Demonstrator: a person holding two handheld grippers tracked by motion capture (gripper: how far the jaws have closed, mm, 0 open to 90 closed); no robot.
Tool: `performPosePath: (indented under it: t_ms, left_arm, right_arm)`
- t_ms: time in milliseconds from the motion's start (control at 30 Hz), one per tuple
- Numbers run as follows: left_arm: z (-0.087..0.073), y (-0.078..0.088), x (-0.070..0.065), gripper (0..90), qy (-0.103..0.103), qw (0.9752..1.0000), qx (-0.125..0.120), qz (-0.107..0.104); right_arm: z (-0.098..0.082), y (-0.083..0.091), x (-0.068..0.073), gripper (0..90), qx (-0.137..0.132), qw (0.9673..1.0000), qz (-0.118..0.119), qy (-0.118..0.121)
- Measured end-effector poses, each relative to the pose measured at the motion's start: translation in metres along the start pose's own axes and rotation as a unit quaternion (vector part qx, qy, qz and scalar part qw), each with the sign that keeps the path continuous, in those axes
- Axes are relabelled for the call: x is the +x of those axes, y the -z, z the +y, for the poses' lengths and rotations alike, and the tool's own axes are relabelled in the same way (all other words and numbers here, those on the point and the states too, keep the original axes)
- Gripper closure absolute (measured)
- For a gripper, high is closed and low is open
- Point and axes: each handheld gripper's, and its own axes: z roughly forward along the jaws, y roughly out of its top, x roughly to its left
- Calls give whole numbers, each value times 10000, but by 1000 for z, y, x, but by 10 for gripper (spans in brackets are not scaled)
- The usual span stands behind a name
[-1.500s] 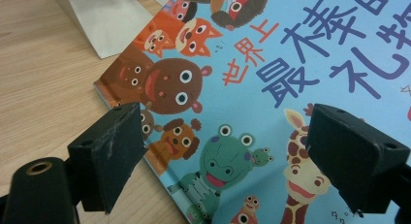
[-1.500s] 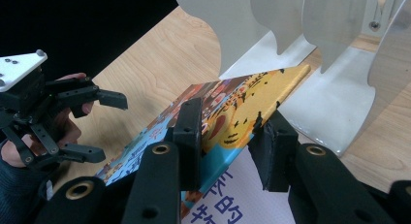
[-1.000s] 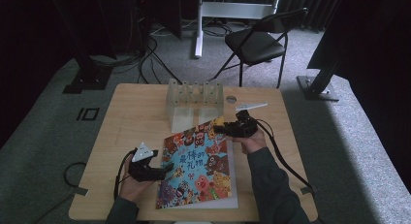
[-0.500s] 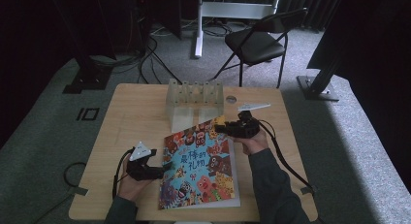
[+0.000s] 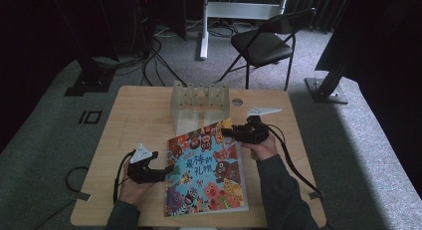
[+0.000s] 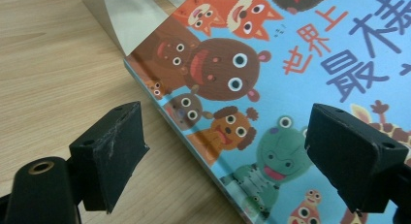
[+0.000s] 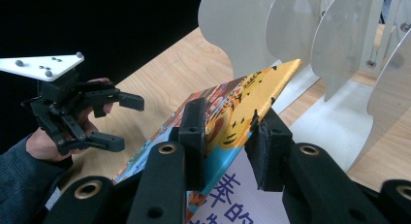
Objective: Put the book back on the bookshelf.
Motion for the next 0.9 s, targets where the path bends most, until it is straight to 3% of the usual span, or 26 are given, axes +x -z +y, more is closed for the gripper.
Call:
performPosePath:
  t_ms: [300, 667, 900]
  left_arm:
    - [1, 2, 4, 142, 31, 10000, -52, -4]
    - [1, 3, 6, 142, 30, 9997, -156, -175]
    - [1, 3, 6, 143, -19, 9996, -150, -224]
  right_arm:
    - [0, 9, 7, 707, -139, 9995, 63, 263]
    - [0, 18, 13, 710, -290, 9979, 149, 566]
    - [-7, 24, 11, 715, -511, 9964, 264, 615]
